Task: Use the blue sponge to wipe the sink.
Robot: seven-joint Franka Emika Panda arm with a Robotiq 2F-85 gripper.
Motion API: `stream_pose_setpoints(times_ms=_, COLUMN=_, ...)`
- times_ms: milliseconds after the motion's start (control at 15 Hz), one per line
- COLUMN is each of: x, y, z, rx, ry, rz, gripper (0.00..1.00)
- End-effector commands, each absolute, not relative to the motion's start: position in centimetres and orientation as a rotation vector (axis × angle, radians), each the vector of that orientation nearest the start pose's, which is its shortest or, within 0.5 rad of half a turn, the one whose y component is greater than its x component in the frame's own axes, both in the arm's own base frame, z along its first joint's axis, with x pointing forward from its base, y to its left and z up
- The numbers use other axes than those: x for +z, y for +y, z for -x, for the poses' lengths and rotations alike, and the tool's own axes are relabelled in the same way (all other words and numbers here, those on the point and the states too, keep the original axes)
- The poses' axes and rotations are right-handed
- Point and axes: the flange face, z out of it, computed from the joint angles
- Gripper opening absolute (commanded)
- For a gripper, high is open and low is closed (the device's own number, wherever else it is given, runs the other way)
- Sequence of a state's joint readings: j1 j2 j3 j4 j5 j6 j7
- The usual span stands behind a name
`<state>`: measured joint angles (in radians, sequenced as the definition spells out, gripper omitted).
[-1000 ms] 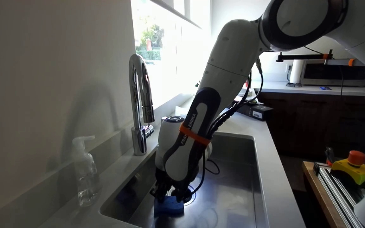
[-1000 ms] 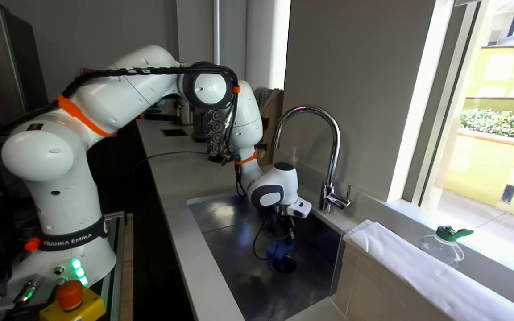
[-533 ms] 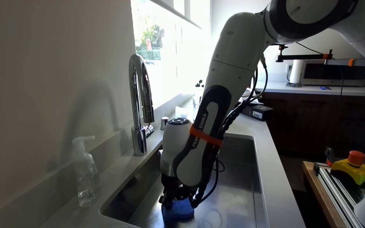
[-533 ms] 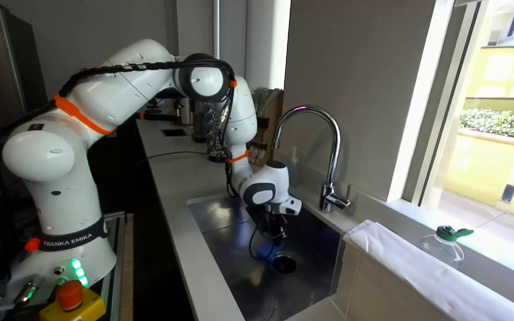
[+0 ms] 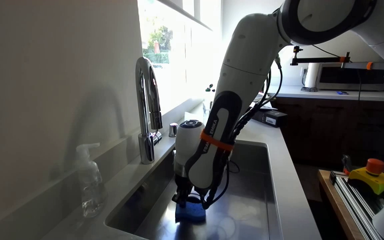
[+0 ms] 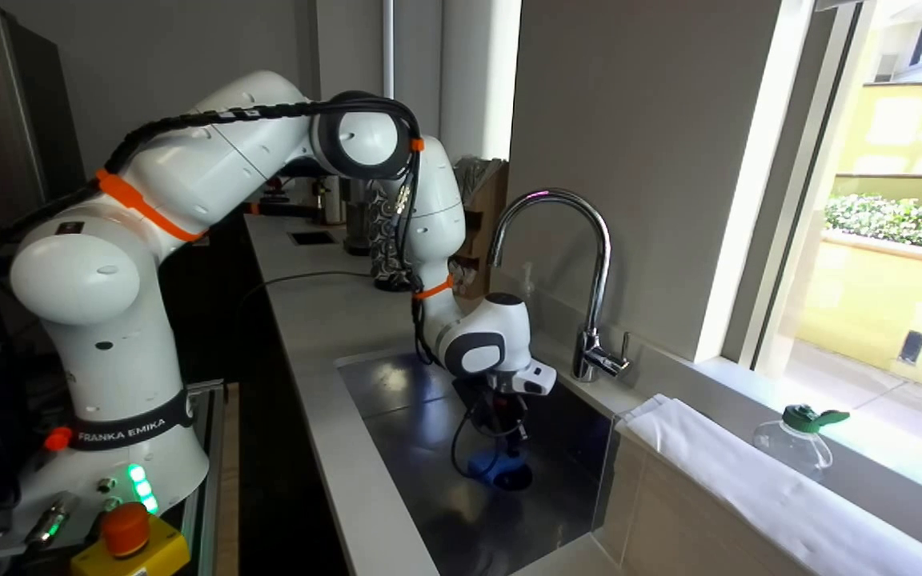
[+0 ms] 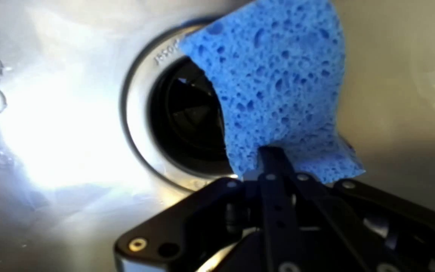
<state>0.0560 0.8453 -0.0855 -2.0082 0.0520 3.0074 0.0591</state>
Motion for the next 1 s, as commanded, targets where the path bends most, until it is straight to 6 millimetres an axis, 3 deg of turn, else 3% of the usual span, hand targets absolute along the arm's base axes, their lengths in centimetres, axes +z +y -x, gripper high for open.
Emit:
stream_pose_setpoints(times_ms=0, x=4.2, y=-3.7, z=-59.7, rx=-0.305, ry=0.3, rz=3.167, gripper=0.0)
stream_pose_setpoints(times_ms=533, x=4.1, y=-7.0, z=-62.9, rx=-0.382, ry=0.535, rz=3.152, gripper=0.0)
stream_pose_setpoints(times_ms=933, x=5.0, y=-8.1, z=-63.1, rx=-0.428, ry=0.582, rz=3.133, gripper=0.0)
